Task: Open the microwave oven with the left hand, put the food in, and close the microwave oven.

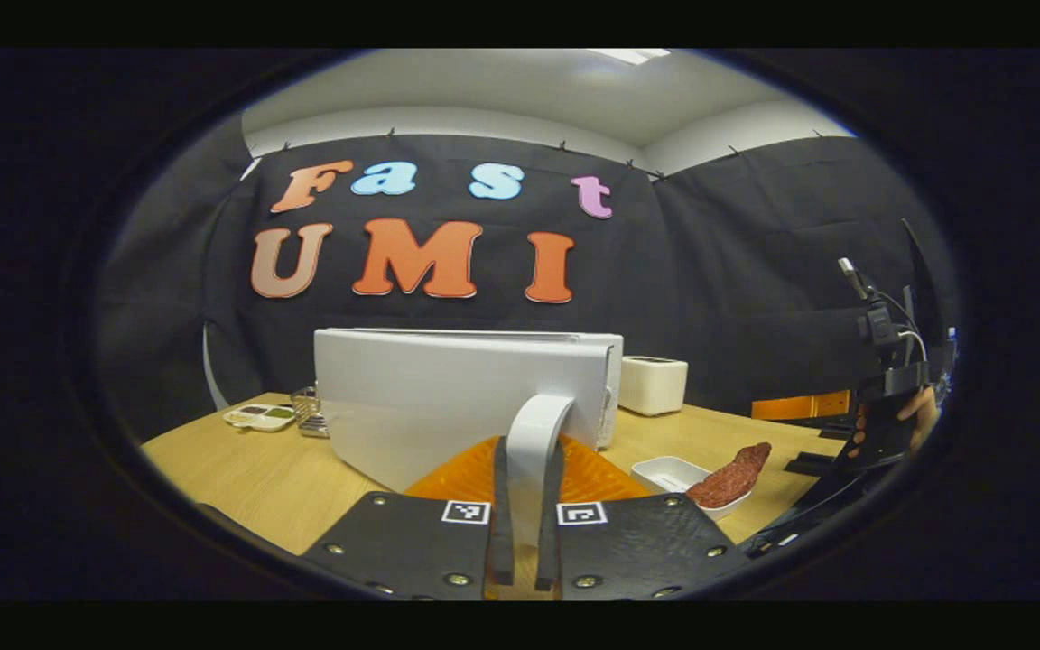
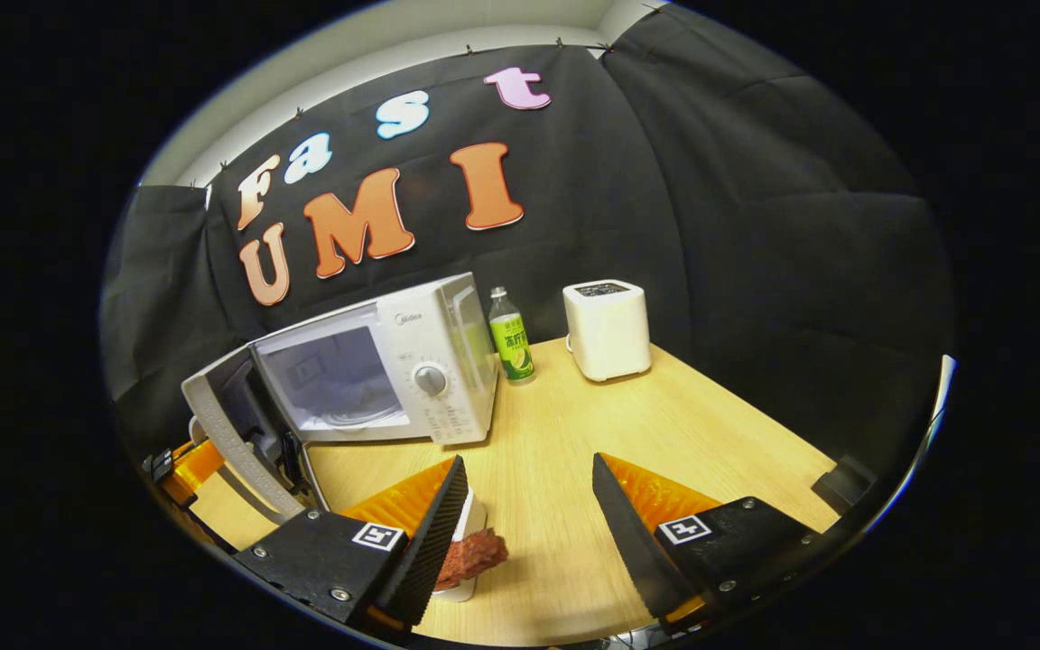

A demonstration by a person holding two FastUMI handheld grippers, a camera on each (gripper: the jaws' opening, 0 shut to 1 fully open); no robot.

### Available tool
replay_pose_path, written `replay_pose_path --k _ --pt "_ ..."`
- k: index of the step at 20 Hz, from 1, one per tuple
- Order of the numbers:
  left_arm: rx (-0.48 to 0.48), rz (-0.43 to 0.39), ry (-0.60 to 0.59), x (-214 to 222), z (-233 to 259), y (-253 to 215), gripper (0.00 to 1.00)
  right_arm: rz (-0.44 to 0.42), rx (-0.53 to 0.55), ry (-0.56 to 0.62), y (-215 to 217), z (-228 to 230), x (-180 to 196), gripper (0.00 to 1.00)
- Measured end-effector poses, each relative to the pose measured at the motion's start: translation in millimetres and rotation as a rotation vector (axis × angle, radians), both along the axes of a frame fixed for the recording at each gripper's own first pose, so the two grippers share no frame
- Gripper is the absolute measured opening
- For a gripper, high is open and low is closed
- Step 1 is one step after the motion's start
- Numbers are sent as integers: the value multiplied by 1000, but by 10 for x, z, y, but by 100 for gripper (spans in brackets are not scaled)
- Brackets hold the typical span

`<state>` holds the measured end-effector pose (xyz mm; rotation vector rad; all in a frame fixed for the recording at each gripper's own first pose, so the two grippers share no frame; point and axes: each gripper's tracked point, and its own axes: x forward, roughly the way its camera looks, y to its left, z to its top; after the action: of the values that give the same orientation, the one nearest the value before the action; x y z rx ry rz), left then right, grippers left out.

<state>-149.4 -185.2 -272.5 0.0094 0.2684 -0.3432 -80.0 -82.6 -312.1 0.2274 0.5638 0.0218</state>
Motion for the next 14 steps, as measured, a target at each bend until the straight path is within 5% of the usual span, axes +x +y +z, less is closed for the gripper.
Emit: replay_pose_path --k 6,14 --pt "39 30 -19 -298 140 728 17 -8 -20 78 256 -223 -91 88" --pt "41 219 -4 -434 226 2067 74 -75 -8 197 345 -560 -137 88"
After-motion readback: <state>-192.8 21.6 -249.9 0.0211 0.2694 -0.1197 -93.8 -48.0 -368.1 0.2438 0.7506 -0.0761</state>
